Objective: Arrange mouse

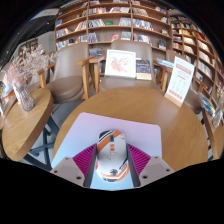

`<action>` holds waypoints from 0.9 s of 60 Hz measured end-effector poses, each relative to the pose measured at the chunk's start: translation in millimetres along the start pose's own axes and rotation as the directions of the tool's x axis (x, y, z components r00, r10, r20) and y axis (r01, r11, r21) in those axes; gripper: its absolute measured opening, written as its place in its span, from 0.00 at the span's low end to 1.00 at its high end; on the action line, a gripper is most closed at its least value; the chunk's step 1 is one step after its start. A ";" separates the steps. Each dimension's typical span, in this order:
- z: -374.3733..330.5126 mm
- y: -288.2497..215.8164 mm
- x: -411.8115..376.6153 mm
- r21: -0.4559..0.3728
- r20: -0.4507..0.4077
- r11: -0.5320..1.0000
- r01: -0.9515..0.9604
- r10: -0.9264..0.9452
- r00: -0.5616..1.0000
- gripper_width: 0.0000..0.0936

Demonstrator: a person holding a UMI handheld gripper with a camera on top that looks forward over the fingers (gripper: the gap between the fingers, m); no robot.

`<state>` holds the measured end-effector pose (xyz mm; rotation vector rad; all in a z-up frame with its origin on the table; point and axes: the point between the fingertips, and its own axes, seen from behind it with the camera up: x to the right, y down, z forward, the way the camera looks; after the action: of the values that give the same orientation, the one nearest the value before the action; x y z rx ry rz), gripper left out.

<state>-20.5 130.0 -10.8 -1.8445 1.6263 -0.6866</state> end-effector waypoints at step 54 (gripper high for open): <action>-299.1 94.4 54.1 0.244 -0.066 0.969 0.027 -0.012 0.998 0.92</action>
<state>-291.4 41.9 131.1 -1.6775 1.4899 -0.9200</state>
